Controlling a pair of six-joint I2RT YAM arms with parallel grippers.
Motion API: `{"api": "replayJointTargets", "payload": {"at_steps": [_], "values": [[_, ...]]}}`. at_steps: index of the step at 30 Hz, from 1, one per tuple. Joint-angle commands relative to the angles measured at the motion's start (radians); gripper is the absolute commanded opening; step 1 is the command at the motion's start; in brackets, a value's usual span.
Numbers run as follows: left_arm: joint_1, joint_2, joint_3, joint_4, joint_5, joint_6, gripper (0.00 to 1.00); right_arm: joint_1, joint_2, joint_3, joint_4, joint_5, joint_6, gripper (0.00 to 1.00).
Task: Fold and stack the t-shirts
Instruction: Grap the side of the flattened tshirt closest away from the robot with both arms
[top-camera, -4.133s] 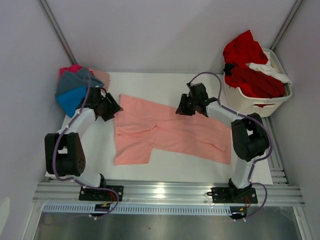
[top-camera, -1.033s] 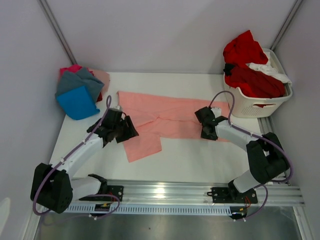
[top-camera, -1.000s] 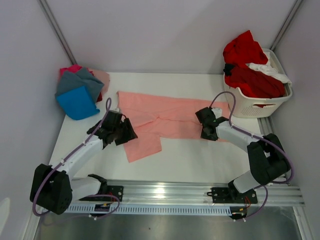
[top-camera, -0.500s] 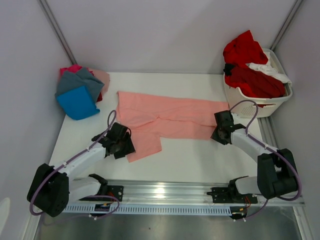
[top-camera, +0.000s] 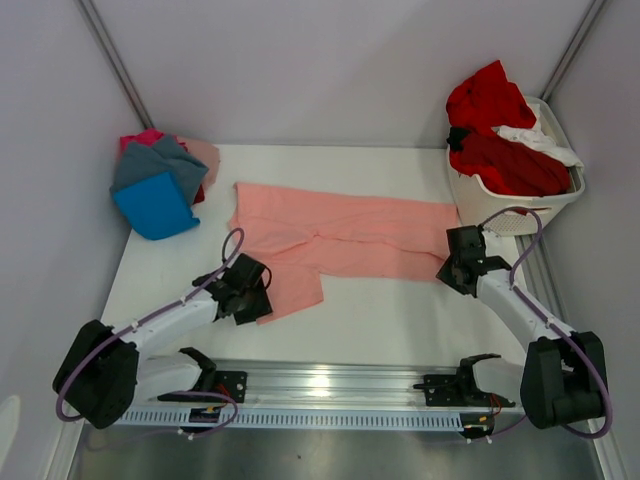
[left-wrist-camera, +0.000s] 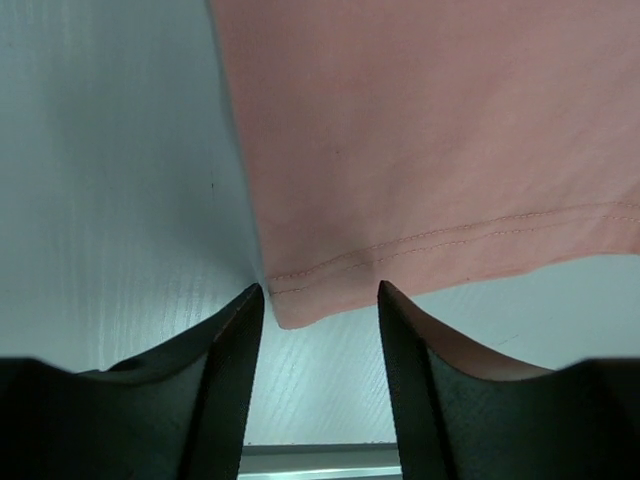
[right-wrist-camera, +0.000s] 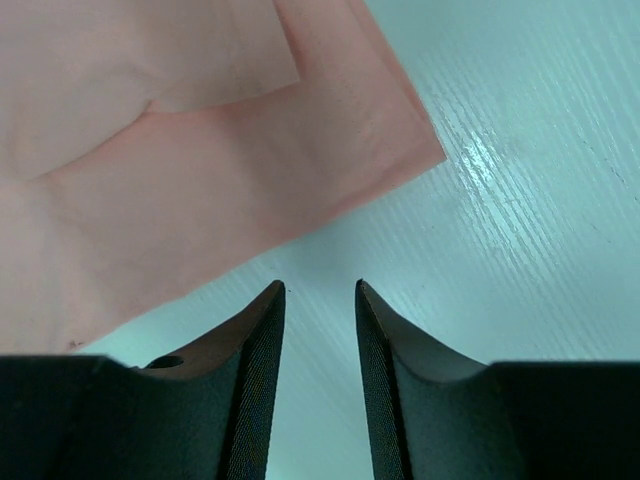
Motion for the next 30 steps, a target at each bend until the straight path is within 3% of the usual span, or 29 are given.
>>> {"api": "replayJointTargets", "payload": {"at_steps": [1, 3, 7, 10, 16, 22, 30], "values": [[-0.026, 0.044, -0.014, 0.005, 0.002, -0.027, 0.5, -0.007, -0.033, -0.013, -0.027, 0.037, 0.022, 0.39], [-0.026, 0.061, -0.017, 0.026, 0.033, -0.015, 0.41, -0.01, -0.038, -0.013, -0.036, 0.047, 0.025, 0.39], [-0.027, 0.141, 0.002, 0.037, 0.065, 0.007, 0.01, -0.022, -0.05, -0.009, -0.041, 0.042, 0.033, 0.39], [-0.027, 0.167, 0.022, 0.022, 0.064, 0.013, 0.01, -0.03, -0.056, -0.01, -0.041, 0.044, 0.036, 0.39], [-0.018, 0.059, 0.06, -0.093, -0.031, -0.018, 0.0, -0.045, -0.067, -0.017, -0.053, 0.088, 0.061, 0.39], [0.081, -0.053, 0.069, -0.142, -0.048, -0.032, 0.0, -0.051, -0.049, -0.02, -0.044, 0.097, 0.071, 0.4], [0.227, -0.052, 0.111, -0.188, -0.094, 0.039, 0.01, -0.053, 0.011, -0.04, -0.021, 0.077, 0.09, 0.41]]}}
